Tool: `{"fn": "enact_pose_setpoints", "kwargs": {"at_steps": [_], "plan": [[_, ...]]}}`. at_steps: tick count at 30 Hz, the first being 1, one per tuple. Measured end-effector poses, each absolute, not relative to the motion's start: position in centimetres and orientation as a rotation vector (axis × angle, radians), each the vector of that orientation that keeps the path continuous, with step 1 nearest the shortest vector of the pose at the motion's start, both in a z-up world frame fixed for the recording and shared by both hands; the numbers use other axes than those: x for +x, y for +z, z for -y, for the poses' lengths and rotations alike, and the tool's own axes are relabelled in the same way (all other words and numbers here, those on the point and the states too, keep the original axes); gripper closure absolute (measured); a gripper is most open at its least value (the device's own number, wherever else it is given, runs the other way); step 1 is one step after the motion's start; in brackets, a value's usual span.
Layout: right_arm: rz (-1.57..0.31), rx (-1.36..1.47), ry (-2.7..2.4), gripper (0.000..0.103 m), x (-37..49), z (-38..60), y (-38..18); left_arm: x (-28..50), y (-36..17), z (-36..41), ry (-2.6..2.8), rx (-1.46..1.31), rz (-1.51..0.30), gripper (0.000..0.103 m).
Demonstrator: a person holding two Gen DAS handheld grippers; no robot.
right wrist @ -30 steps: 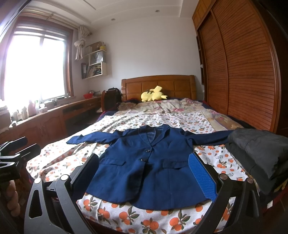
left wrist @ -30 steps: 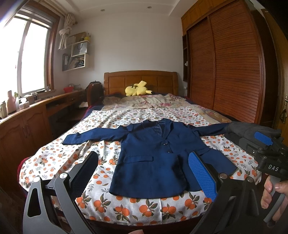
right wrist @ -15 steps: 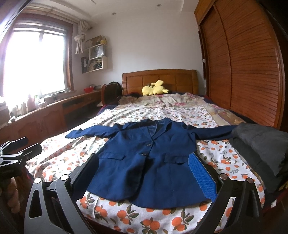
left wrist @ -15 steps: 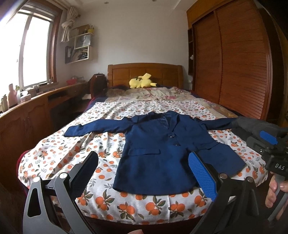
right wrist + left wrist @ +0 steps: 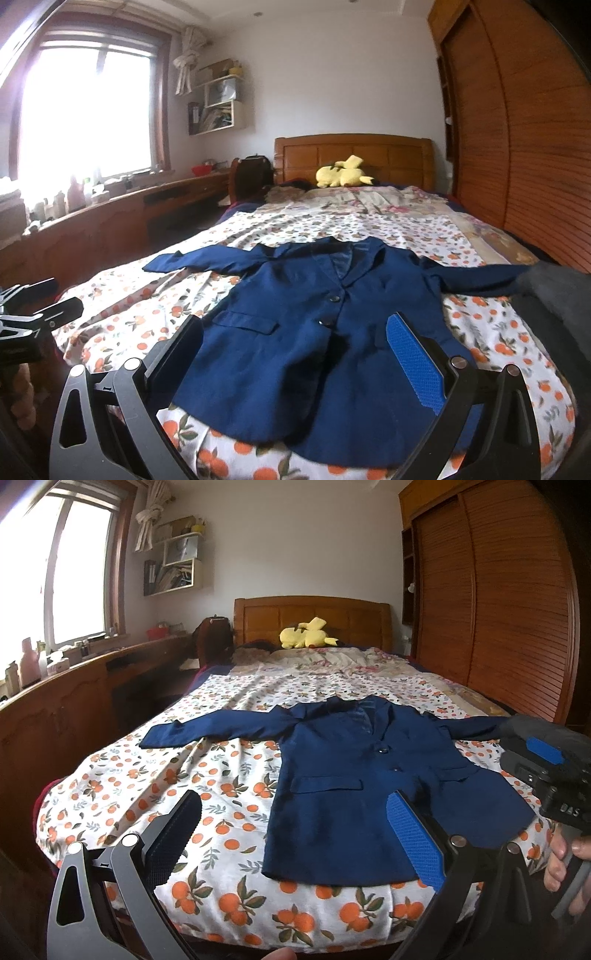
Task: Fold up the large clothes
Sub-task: 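Move the left tool to the jacket sleeve and close on its cuff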
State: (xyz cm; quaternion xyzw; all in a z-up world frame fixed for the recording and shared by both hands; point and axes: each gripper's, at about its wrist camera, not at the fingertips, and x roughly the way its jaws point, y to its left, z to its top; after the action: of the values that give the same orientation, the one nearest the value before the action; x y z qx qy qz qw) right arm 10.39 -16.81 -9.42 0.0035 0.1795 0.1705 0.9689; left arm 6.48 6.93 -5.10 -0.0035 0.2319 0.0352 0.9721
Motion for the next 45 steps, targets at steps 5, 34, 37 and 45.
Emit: {"fn": "enact_pose_setpoints", "kwargs": {"at_steps": [5,34,37,45], "plan": [[-0.357,-0.01,0.386,0.007,13.0,15.1,-9.8,7.9,-6.0,-8.2,0.072,0.002,-0.487,0.002],[-0.471,-0.151,0.493,0.007,31.9,5.7,-17.0,27.5,-14.0,-21.6,0.143,-0.066,-0.722,0.002],[-0.485,-0.146,0.493,0.007,32.5,5.9,-17.6,30.6,-14.9,-22.7,0.146,-0.075,-0.742,0.005],[-0.531,-0.12,0.519,0.007,33.5,6.1,-19.0,38.3,-16.3,-25.9,0.184,-0.136,-0.785,0.013]]}}
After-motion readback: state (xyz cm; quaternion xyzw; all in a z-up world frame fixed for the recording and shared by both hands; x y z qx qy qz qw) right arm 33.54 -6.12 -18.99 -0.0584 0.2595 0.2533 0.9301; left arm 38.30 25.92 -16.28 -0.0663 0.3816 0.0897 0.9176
